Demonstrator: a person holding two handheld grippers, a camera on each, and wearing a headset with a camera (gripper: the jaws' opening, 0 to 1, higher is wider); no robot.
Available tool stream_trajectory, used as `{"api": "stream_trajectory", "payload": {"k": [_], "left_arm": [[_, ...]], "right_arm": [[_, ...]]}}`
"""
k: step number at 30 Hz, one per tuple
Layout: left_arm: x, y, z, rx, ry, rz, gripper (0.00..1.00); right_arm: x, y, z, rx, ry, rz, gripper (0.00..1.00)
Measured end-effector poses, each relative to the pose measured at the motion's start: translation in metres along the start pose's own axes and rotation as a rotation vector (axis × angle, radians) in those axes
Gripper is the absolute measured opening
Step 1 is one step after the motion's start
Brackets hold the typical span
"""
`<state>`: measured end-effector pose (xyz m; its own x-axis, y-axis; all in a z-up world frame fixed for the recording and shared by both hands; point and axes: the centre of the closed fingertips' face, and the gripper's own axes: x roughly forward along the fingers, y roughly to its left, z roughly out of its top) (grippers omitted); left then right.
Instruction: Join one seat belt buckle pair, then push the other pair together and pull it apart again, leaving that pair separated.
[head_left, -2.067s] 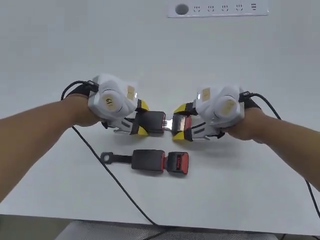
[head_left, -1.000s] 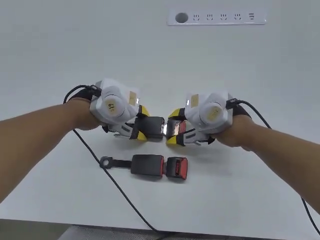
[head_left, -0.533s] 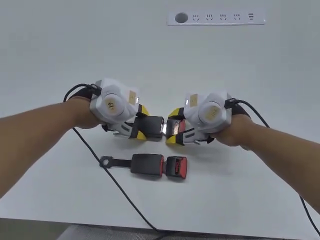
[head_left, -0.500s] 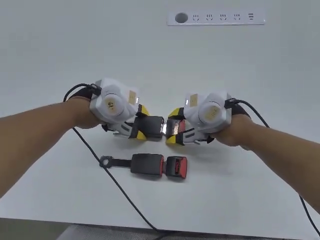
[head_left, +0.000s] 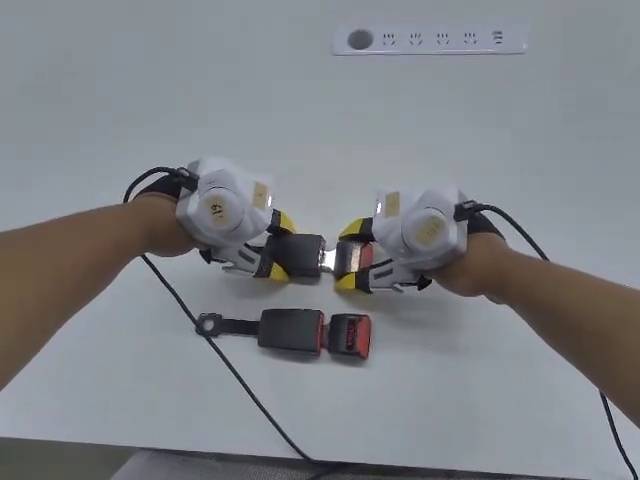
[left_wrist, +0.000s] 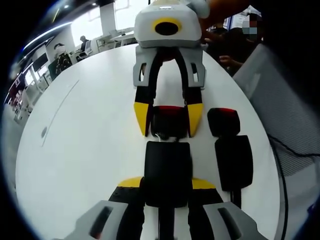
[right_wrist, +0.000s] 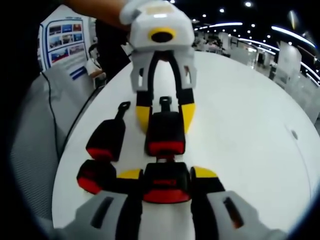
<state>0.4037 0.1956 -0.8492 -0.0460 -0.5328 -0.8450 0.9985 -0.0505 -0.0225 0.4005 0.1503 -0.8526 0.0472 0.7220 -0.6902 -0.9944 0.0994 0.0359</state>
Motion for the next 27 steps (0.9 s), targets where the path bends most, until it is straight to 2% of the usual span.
{"api": "stream_trajectory", "payload": {"k": [11,27], "left_arm": [[0.001,0.001,-0.001,-0.011,-0.003,0.001,0.34],[0.000,0.000,0.002,-0.019,-0.004,0.002,0.34]], "right_arm": [[-0.006,0.000,-0.006,0.011,-0.006,-0.006,0.36],[-0.036,-0.002,-0.035,0.002,0.003,-0.008,0.36]]}}
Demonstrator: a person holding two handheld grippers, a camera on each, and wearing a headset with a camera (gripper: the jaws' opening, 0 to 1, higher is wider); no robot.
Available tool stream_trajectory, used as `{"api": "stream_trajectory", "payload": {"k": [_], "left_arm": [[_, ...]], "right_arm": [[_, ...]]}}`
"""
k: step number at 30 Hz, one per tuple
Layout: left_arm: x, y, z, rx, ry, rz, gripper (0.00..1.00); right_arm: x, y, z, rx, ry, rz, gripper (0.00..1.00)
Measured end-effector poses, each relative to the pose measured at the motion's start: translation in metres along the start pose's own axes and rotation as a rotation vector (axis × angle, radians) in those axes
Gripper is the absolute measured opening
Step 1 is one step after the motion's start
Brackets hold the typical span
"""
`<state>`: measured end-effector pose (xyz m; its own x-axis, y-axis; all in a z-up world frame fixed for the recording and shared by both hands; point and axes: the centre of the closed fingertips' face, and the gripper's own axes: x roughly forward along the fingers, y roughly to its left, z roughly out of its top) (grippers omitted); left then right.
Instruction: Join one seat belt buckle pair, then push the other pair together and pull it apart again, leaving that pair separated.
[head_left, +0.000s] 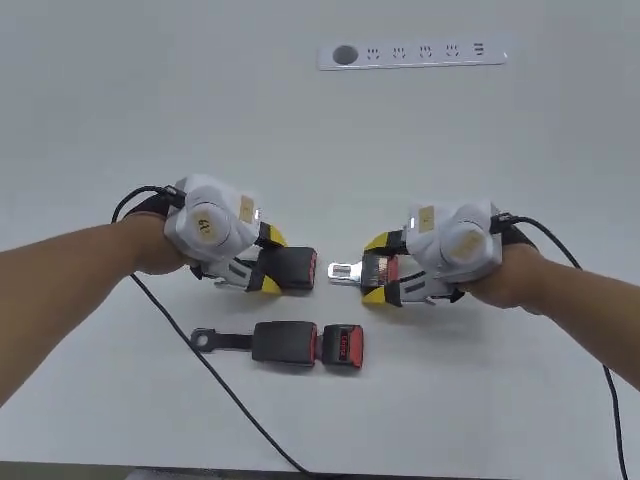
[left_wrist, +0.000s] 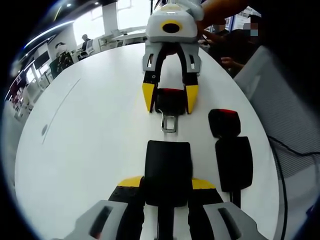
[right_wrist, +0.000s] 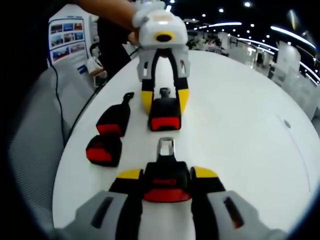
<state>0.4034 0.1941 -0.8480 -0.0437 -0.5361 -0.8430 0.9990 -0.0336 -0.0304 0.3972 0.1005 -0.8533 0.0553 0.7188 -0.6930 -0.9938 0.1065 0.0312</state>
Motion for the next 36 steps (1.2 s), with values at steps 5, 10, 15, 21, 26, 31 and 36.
{"api": "stream_trajectory", "payload": {"k": [5,10,15,21,26,31,36], "left_arm": [[0.000,0.001,-0.002,-0.004,-0.002,-0.001,0.34],[0.000,0.002,-0.003,-0.007,-0.004,0.000,0.34],[0.000,0.001,-0.004,-0.003,0.004,-0.002,0.34],[0.000,0.000,-0.003,-0.008,0.003,-0.001,0.34],[0.000,0.000,-0.003,-0.015,0.005,0.001,0.34],[-0.001,0.000,-0.002,-0.014,0.002,0.002,0.34],[-0.001,0.000,-0.002,-0.018,0.004,0.004,0.35]], "right_arm": [[-0.014,-0.002,-0.012,0.007,0.003,-0.003,0.36],[-0.022,-0.004,-0.021,0.020,0.000,-0.011,0.37],[-0.034,0.000,-0.032,0.018,0.009,-0.011,0.37],[-0.048,-0.002,-0.044,0.026,0.025,-0.018,0.37],[-0.056,-0.002,-0.050,0.022,0.037,-0.021,0.37],[-0.066,-0.004,-0.057,0.028,0.044,-0.028,0.37],[-0.077,-0.004,-0.068,0.042,0.049,-0.048,0.37]]}}
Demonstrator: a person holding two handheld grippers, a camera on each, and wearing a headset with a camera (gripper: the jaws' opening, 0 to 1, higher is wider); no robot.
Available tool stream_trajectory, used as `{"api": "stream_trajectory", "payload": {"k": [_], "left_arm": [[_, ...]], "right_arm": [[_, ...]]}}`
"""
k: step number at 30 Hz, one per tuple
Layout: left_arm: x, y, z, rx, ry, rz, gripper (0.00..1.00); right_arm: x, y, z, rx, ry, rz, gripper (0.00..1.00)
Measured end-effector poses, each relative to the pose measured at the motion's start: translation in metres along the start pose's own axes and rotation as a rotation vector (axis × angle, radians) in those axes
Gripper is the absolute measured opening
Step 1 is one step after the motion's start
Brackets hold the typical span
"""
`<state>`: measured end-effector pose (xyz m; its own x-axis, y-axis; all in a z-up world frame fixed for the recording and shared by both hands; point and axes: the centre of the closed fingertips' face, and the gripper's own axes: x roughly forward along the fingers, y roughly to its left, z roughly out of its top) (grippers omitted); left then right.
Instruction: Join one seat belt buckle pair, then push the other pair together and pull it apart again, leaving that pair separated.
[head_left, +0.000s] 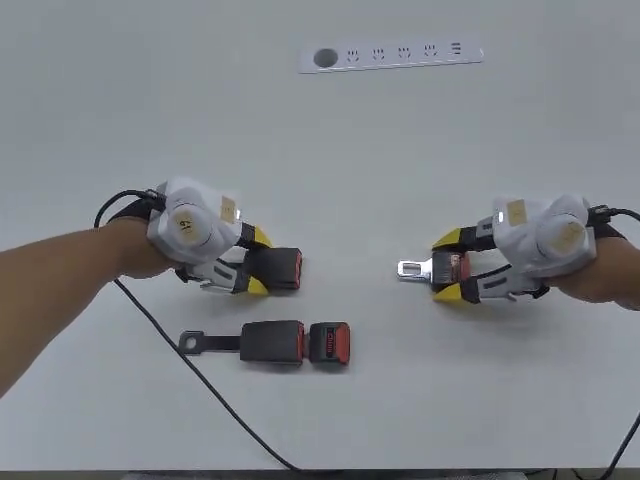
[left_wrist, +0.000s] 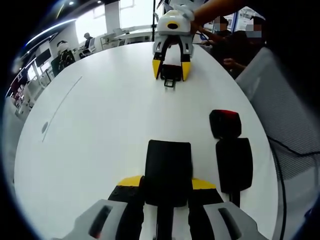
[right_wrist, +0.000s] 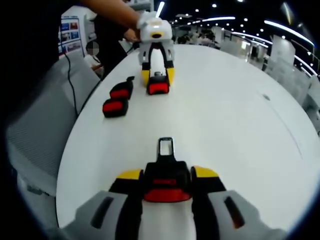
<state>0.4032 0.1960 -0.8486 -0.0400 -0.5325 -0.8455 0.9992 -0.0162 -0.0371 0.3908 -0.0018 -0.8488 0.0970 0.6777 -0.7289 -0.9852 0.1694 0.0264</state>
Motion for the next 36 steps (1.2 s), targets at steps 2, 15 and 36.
{"api": "stream_trajectory", "payload": {"k": [2,15,36], "left_arm": [[0.000,0.000,0.000,-0.001,0.000,0.001,0.35],[0.001,-0.003,0.005,-0.041,0.048,-0.020,0.38],[-0.071,0.008,0.026,-0.504,-0.332,0.429,1.00]], "right_arm": [[-0.003,0.000,-0.005,0.008,0.006,-0.001,0.37],[-0.005,0.001,-0.005,0.050,0.018,-0.038,0.49],[-0.059,-0.004,0.015,0.333,-0.187,-0.469,0.92]]}}
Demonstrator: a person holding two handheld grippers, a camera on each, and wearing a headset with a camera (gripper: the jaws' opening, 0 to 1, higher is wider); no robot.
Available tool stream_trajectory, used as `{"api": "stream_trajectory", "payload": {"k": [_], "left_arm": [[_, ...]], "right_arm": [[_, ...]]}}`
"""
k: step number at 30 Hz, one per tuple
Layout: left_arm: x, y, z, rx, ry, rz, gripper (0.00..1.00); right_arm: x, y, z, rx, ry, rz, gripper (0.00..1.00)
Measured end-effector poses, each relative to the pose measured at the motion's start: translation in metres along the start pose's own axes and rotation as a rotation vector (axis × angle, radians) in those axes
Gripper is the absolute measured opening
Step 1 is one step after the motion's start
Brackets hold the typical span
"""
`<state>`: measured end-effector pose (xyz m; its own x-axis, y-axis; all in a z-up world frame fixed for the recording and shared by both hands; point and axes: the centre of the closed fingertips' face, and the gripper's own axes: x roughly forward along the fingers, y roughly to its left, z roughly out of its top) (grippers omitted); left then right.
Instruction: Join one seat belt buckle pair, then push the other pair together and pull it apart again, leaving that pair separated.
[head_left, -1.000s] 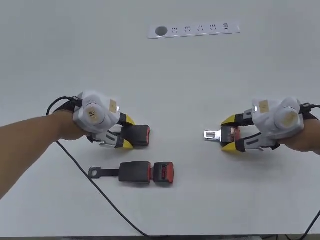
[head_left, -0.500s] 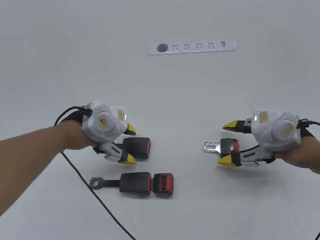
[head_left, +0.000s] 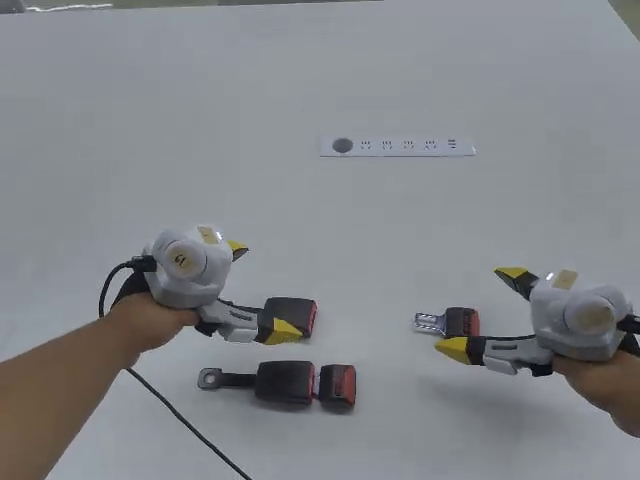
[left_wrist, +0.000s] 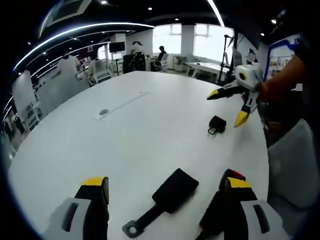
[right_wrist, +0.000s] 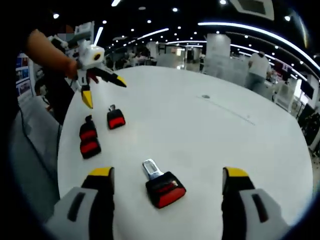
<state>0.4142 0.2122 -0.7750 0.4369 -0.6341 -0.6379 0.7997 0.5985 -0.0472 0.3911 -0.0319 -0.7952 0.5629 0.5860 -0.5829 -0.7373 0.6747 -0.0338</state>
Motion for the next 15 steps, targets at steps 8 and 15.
{"api": "stream_trajectory", "payload": {"k": [8,15], "left_arm": [[-0.036,-0.030,-0.018,-0.008,-0.027,0.006,1.00],[-0.064,-0.038,-0.016,-0.064,-0.096,0.054,1.00]], "right_arm": [[-0.023,0.023,0.009,-0.032,-0.035,-0.039,0.96],[-0.034,0.042,0.012,-0.051,-0.050,-0.057,0.97]]}}
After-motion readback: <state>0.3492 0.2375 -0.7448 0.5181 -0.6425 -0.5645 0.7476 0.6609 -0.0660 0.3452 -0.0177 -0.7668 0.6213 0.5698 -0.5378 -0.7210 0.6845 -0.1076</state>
